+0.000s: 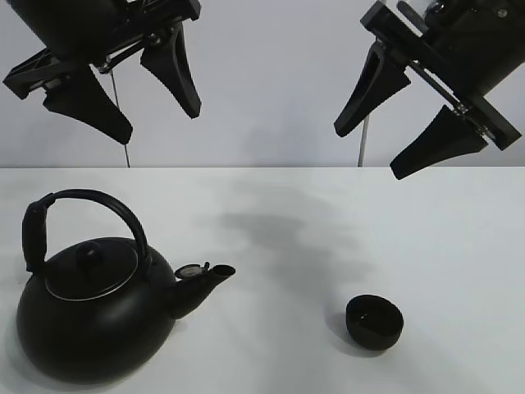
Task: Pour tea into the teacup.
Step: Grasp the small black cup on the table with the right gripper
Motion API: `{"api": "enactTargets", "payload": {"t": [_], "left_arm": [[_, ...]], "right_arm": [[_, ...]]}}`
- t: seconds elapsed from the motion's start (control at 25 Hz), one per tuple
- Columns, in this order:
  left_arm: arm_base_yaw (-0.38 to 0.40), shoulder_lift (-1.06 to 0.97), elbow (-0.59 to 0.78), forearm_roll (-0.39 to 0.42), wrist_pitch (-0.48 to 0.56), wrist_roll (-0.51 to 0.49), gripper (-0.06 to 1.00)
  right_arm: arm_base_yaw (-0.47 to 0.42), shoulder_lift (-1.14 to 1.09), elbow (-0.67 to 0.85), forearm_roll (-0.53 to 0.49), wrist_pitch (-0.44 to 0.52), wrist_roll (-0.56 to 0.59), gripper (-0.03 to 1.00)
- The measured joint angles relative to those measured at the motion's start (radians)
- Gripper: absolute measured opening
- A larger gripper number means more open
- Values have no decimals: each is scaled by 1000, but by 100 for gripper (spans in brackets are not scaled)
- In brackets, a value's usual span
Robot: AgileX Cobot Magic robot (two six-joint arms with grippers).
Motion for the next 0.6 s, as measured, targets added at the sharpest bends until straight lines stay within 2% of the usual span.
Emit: {"api": "enactTargets", "payload": {"t": [0.36,0.6], "left_arm": [[0,0,0,0,0,0,52],[0,0,0,0,0,0,52]], "right_arm": [[0,0,0,0,-18,-5,49],[0,0,0,-14,-10,-92,49]]}}
